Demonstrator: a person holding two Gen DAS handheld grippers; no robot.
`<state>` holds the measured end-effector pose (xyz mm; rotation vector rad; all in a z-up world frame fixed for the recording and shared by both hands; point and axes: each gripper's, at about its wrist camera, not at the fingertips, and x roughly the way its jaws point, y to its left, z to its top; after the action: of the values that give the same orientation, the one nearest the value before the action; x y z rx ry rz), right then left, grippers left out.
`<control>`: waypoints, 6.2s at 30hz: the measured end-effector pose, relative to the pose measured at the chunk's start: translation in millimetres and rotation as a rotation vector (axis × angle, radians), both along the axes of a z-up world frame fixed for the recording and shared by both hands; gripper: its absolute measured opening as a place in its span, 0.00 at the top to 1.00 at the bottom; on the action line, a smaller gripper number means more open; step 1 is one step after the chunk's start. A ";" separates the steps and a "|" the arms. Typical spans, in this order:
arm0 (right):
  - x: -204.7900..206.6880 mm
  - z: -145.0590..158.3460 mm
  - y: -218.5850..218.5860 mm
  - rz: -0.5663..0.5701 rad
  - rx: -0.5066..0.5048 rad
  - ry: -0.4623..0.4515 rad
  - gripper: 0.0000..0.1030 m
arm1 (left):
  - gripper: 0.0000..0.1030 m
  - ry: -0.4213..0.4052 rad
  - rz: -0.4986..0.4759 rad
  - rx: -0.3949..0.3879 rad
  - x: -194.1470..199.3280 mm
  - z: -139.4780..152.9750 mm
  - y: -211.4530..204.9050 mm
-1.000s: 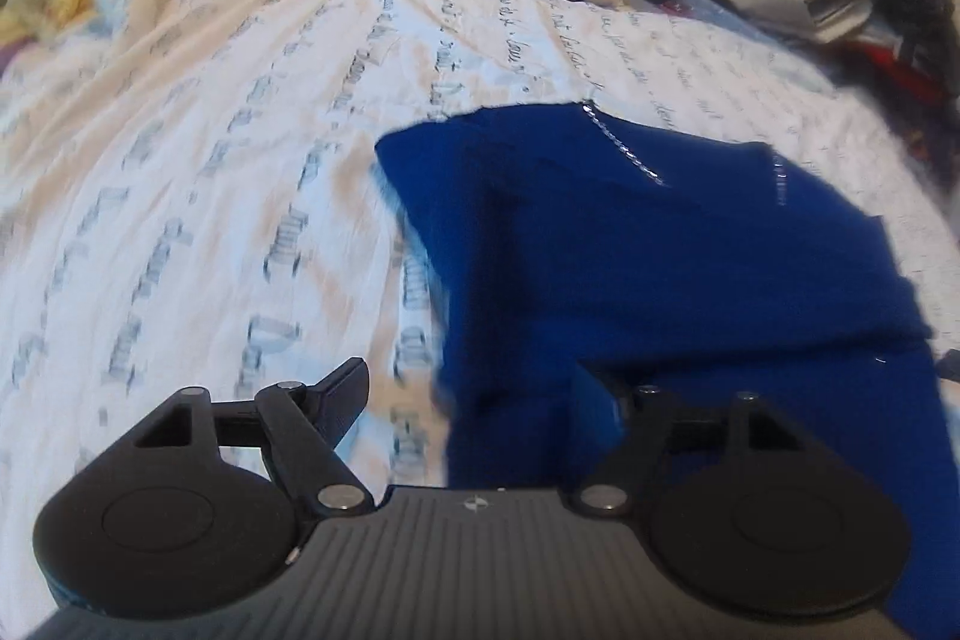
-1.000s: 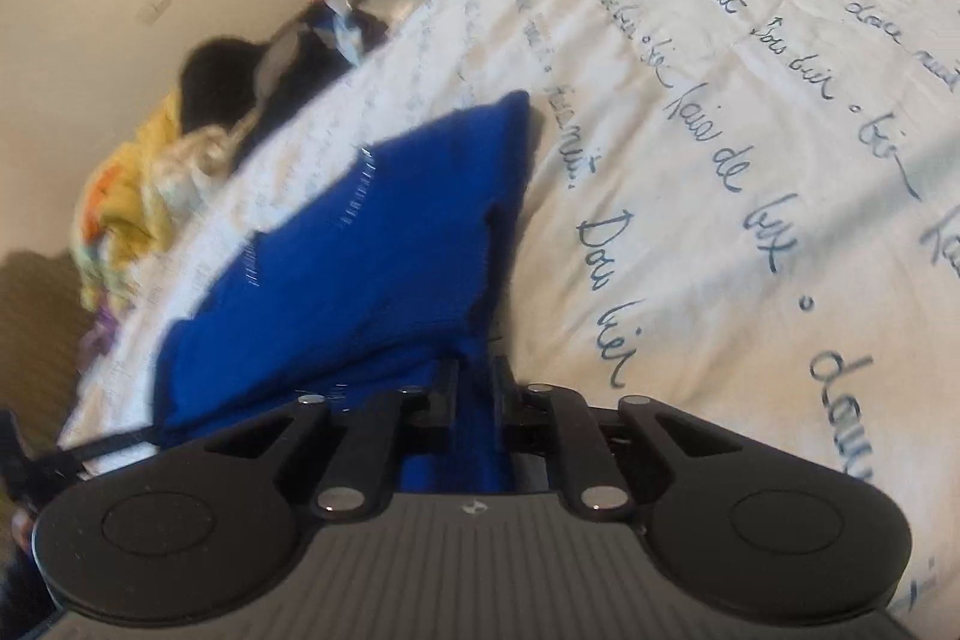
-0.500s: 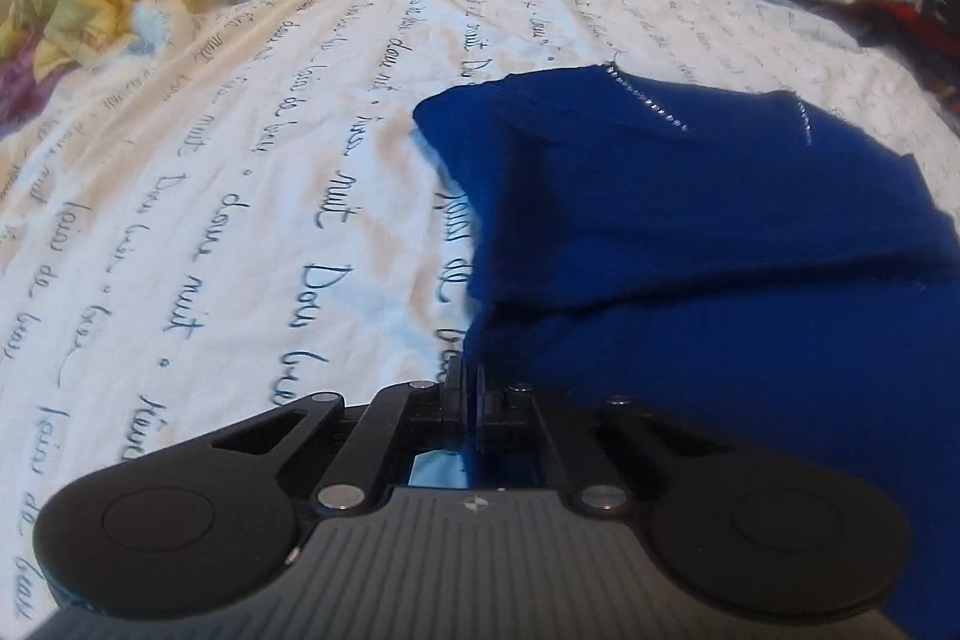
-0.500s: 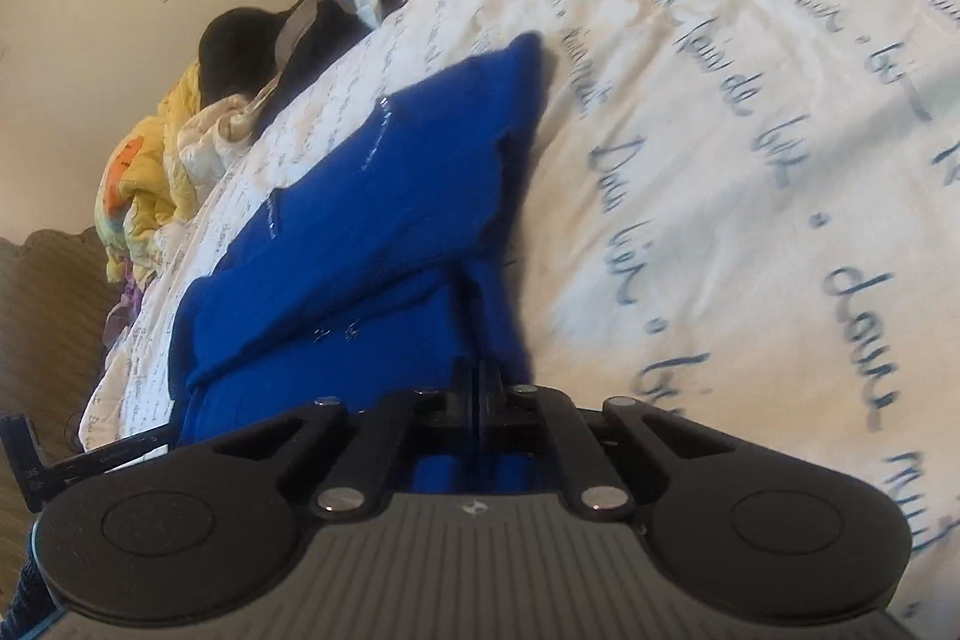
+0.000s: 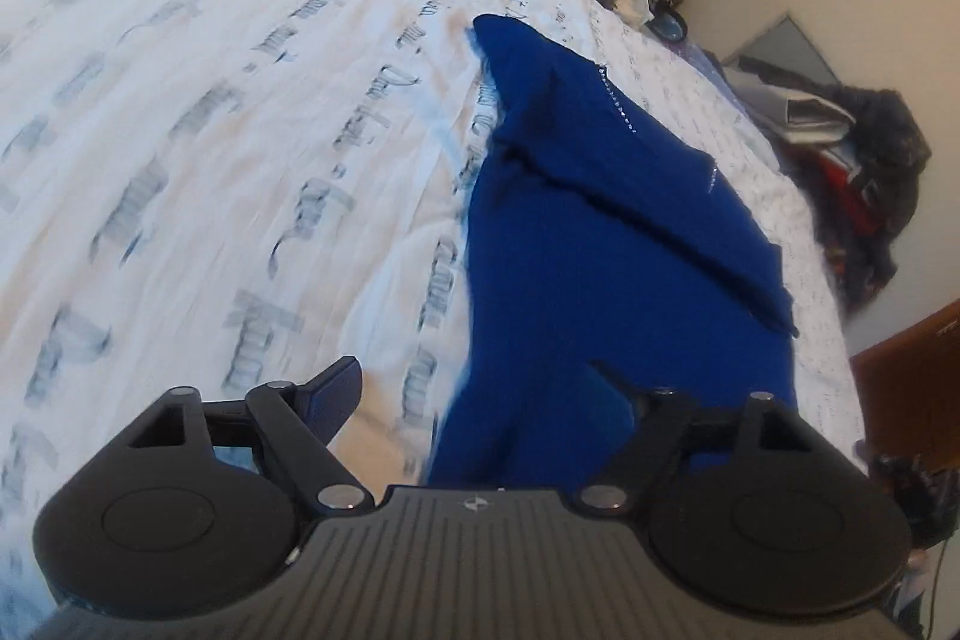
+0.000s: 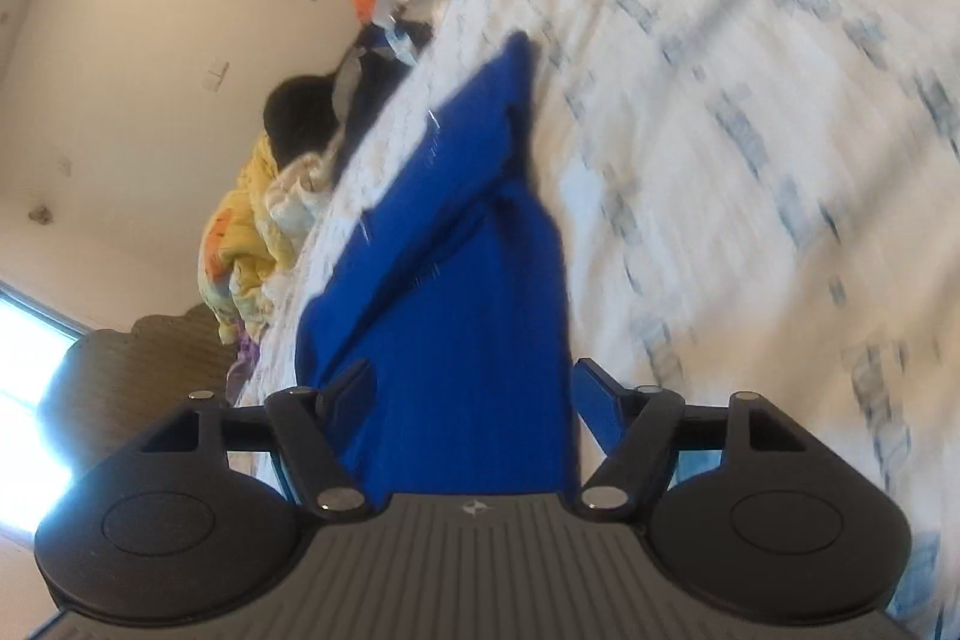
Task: Fold small clothes
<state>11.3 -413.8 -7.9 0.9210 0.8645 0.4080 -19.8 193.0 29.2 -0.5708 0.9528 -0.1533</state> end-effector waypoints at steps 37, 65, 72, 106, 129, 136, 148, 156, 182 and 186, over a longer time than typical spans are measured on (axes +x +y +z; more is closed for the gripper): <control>-131.2 27.4 44.6 0.178 -0.071 0.067 0.96 | 0.93 -0.010 -0.188 -0.108 -124.6 24.3 -28.0; 73.2 18.6 210.4 0.124 -0.753 -0.231 0.64 | 0.11 -0.289 -0.134 0.643 52.6 -30.0 -188.2; 30.2 -3.5 138.1 0.062 -0.720 -0.356 0.65 | 0.00 -0.248 -0.054 0.581 37.7 -35.6 -123.7; -128.4 3.0 211.1 0.237 -0.913 -0.378 0.00 | 0.00 -0.206 -0.103 0.586 -78.6 -21.0 -154.5; -75.0 63.1 208.9 0.243 -0.894 -0.379 0.00 | 0.00 -0.380 -0.298 0.627 -27.6 12.4 -181.8; 39.5 27.7 203.4 0.156 -0.938 -0.260 0.00 | 0.00 -0.329 -0.259 0.690 51.3 -27.1 -183.2; 107.9 79.6 153.9 0.039 -0.717 -0.406 0.00 | 0.00 -0.411 -0.154 0.570 143.1 17.5 -168.5; 130.9 22.1 180.4 0.148 -0.913 -0.381 0.00 | 0.00 -0.300 -0.157 0.609 192.6 -25.0 -160.8; 2.0 14.6 200.3 0.190 -0.975 -0.349 0.00 | 0.00 -0.210 -0.182 0.594 31.4 -23.2 -183.9; -35.3 20.3 186.9 0.126 -0.925 -0.229 0.00 | 0.00 -0.183 -0.168 0.577 -10.5 -22.4 -173.9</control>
<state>-24.0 -226.9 12.4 -0.0338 0.7789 0.1730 -30.4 19.1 6.7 0.0551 0.8157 -0.0725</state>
